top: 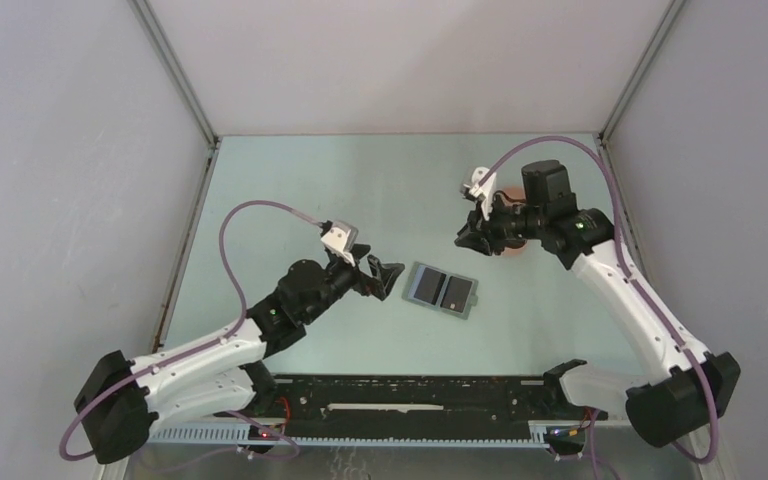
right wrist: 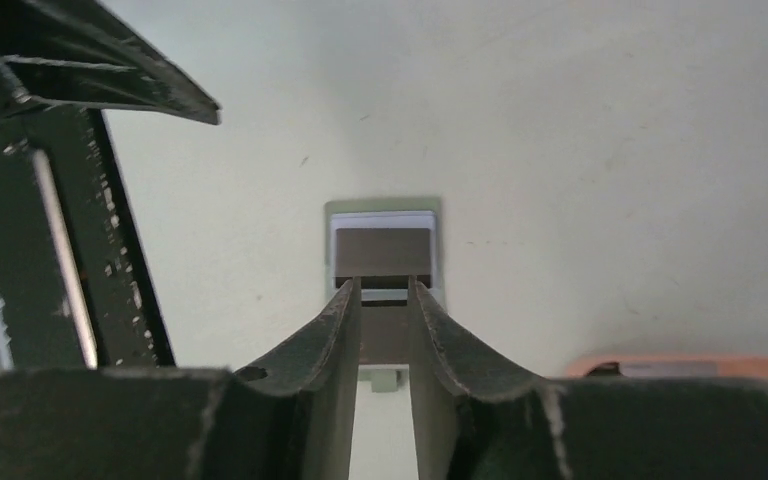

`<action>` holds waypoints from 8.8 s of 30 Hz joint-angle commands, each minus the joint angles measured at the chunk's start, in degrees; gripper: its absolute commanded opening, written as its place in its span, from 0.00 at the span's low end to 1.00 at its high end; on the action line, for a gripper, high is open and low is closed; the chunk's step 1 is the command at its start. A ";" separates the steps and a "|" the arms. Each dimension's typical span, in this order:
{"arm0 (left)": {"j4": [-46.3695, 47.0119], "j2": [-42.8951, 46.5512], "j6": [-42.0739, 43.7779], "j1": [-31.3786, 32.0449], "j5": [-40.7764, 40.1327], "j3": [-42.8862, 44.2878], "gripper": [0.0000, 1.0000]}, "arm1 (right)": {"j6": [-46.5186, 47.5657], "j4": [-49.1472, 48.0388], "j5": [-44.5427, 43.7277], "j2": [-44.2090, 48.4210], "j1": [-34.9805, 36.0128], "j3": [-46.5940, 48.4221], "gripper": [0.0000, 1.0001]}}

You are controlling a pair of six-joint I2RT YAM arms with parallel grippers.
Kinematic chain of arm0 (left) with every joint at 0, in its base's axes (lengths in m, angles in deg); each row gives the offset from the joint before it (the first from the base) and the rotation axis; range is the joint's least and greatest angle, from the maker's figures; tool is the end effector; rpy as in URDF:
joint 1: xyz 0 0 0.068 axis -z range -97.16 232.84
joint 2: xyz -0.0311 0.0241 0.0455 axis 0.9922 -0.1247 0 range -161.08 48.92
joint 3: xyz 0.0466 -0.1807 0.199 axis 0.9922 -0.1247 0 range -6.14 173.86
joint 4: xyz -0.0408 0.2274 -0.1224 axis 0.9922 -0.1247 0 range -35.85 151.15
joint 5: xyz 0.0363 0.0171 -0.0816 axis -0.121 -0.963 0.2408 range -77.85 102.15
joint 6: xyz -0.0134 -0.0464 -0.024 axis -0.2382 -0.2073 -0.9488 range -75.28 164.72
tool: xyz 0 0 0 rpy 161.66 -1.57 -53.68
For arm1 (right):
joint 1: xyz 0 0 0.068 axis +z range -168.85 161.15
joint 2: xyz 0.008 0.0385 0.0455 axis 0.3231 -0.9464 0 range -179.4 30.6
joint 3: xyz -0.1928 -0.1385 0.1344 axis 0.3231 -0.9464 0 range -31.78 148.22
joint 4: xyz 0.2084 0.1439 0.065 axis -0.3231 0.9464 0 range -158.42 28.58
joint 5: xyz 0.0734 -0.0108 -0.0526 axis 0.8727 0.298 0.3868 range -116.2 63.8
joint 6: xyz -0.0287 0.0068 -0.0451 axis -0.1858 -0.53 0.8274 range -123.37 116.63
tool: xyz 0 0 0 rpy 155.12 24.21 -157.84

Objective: Put the credit cards into the card holder
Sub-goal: Turn over the card slot in the card holder, then pick up the credit card from the storage box.

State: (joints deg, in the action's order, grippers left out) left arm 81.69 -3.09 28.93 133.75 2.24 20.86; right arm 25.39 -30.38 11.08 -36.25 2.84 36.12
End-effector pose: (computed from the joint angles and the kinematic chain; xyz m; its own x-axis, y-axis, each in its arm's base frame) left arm 0.1395 -0.1619 0.2638 -0.2260 -0.1470 -0.9630 0.6183 0.7423 -0.2584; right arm 0.2168 0.1094 0.3591 -0.1324 -0.4646 -0.8756 -0.9209 0.3845 -0.0647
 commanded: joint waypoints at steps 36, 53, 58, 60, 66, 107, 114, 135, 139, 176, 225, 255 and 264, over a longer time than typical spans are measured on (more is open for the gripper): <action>27.97 -42.42 -22.41 -11.09 27.27 0.88 0.57 | -2.06 -4.91 -15.82 -37.70 10.02 -0.34 0.00; 29.56 -44.66 -22.68 -11.09 28.39 2.68 0.56 | -1.96 -3.99 -14.67 -38.94 8.89 0.03 0.00; 29.52 -46.06 -23.06 -11.08 28.76 3.16 0.54 | -2.13 -3.15 -14.07 -39.91 8.83 0.56 0.00; 29.56 -46.54 -23.14 -11.04 28.73 3.46 0.54 | -2.12 -3.13 -13.99 -39.89 8.81 0.57 0.00; 29.52 -47.56 -23.40 -11.08 29.83 4.28 0.51 | -2.17 -3.13 -13.95 -39.85 8.85 0.63 0.00; 29.25 -48.00 -24.65 -10.81 32.38 5.08 0.48 | -2.48 -3.02 -13.90 -39.24 8.54 0.83 0.00; 32.11 -47.97 -26.97 -10.40 34.98 5.33 0.47 | -2.61 -2.89 -13.03 -38.17 8.13 0.84 0.00; 34.57 -51.29 -30.59 -7.57 37.77 9.40 0.48 | 1.39 3.94 -1.25 -28.54 0.54 2.15 0.15; 33.46 -52.23 -30.53 -6.28 37.89 11.13 0.48 | 1.81 5.14 1.48 -25.42 -3.44 2.15 0.16; -13.22 6.45 -2.61 -3.22 1.44 4.13 1.00 | -35.07 -13.23 -10.84 -24.84 -24.94 1.10 0.48; -4.52 4.70 -2.58 -4.97 1.10 -4.94 1.00 | -53.74 -11.84 -15.72 -51.42 -25.04 13.25 0.61; -4.12 3.19 -3.00 -5.08 1.96 -4.50 1.00 | -52.62 -13.53 -0.75 -46.31 -26.35 11.61 0.41; -3.74 2.63 -3.19 -5.12 2.29 -4.42 1.00 | -51.84 -13.39 -4.38 -48.20 -25.57 11.64 0.30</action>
State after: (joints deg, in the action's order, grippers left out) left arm 75.65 -0.22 25.70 129.01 3.81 17.10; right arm -27.49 -42.97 8.15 -84.36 -23.26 48.07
